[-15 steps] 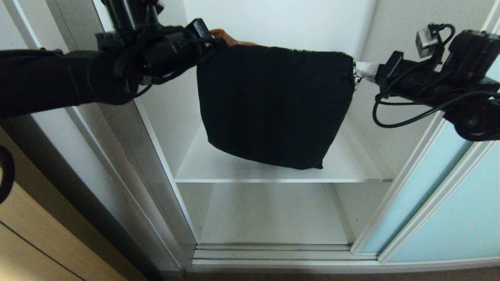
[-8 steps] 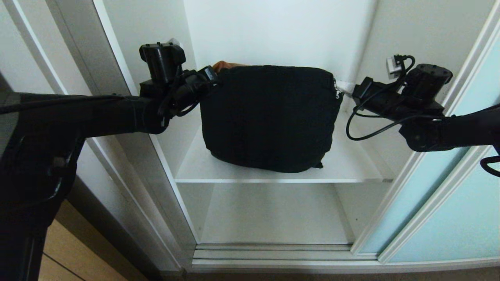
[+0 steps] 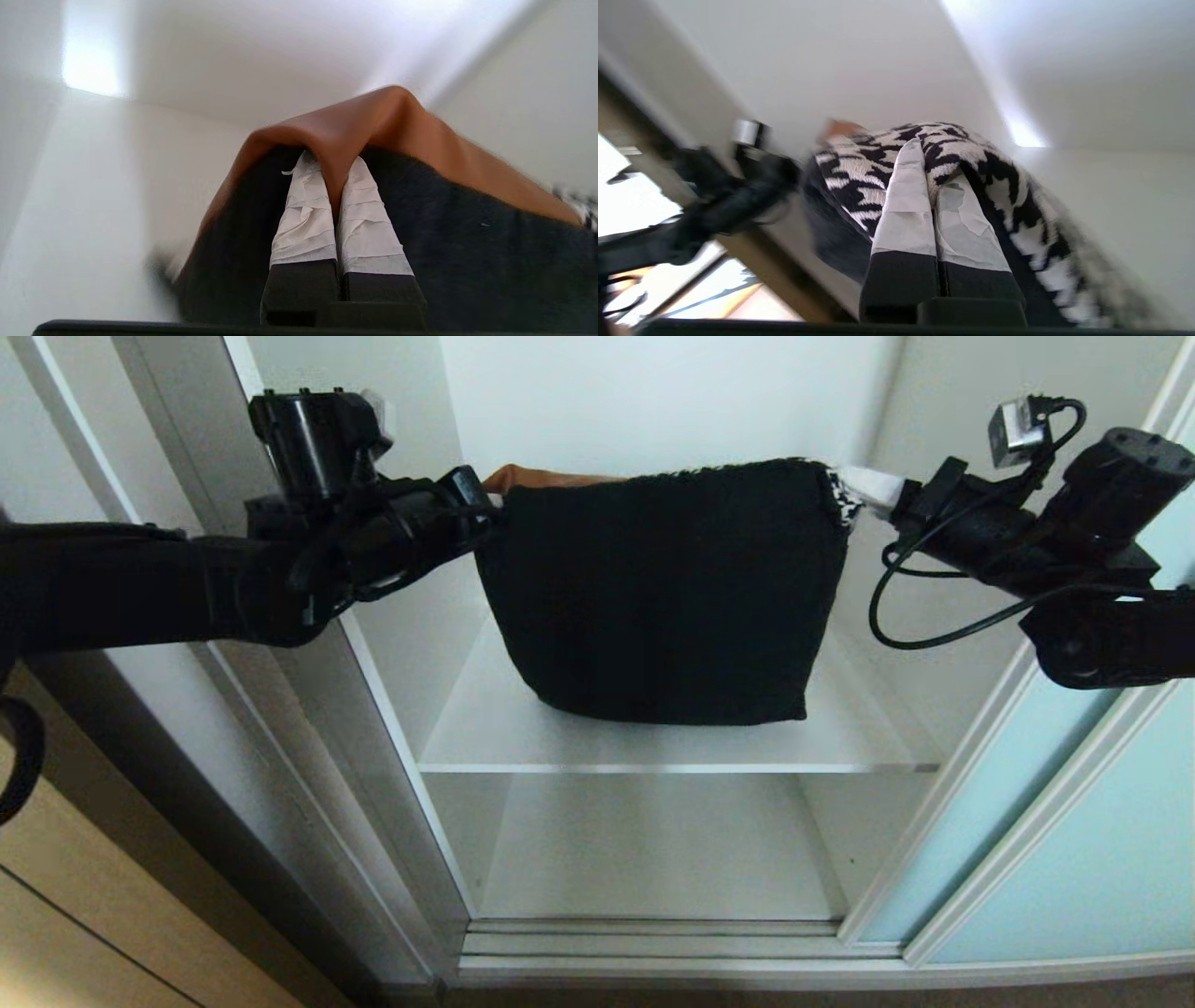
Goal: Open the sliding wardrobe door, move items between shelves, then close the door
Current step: Place the pillow on the higher shelf
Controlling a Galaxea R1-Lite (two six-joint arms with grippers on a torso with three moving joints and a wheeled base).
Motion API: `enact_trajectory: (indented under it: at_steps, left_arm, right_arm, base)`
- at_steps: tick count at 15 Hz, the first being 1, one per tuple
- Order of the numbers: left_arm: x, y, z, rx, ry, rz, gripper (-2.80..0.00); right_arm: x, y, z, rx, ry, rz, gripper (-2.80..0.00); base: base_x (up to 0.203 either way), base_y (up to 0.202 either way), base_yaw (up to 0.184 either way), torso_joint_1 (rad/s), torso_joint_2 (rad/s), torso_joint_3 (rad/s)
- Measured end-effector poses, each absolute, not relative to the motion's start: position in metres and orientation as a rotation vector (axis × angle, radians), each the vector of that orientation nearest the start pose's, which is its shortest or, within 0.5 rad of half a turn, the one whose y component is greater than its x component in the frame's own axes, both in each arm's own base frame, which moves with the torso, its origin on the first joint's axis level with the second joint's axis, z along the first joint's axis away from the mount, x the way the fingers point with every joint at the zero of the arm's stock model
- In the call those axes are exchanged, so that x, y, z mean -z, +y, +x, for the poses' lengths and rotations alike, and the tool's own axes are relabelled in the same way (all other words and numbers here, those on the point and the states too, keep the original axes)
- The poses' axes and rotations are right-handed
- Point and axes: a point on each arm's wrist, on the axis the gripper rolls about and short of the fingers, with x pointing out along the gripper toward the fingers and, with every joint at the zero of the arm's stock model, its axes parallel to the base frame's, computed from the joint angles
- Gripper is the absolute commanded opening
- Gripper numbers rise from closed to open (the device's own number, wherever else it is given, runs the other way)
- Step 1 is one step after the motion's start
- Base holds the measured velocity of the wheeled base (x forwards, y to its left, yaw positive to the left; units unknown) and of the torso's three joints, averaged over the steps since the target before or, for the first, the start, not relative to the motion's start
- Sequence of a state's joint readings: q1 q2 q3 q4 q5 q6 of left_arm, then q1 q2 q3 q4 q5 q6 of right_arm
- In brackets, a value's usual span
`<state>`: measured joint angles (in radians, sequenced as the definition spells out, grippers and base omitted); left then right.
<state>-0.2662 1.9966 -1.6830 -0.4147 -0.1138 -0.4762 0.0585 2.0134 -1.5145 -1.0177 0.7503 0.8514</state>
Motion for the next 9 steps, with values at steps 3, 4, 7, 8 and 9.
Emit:
enact_trajectory:
  at_steps: [3,4,7,8,9]
  left_arm:
    - [-0.275,-0.11,0.391,0.391,0.094,-0.469,-2.8]
    - [-0.266,-0.109,0.393,0.386,0.11,-0.47,-2.8]
    - [-0.249,-0.109,0.4,0.375,0.148,-0.468,-2.8]
    - [-0.239,-0.109,0.401,0.368,0.177,-0.466,-2.8]
    - [-0.229,-0.109,0.399,0.36,0.21,-0.463,-2.8]
  right_arm:
    - [-0.283,0.039,0.393,-0.957,-0.072,0.62,-2.8]
    - [-0.274,0.038,0.396,-0.951,-0.049,0.627,-2.8]
    - [-0.247,0.031,0.411,-0.928,0.009,0.645,-2.8]
    - [-0.235,0.028,0.415,-0.919,0.035,0.655,-2.8]
    - [-0.222,0.026,0.415,-0.909,0.062,0.665,-2.8]
  base:
    - [0.0,0.0,0.0,0.0,0.0,0.0]
    - [0.0,0.0,0.0,0.0,0.0,0.0]
    - [0.0,0.0,0.0,0.0,0.0,0.0]
    - [0.0,0.0,0.0,0.0,0.0,0.0]
    - [0.0,0.0,0.0,0.0,0.0,0.0]
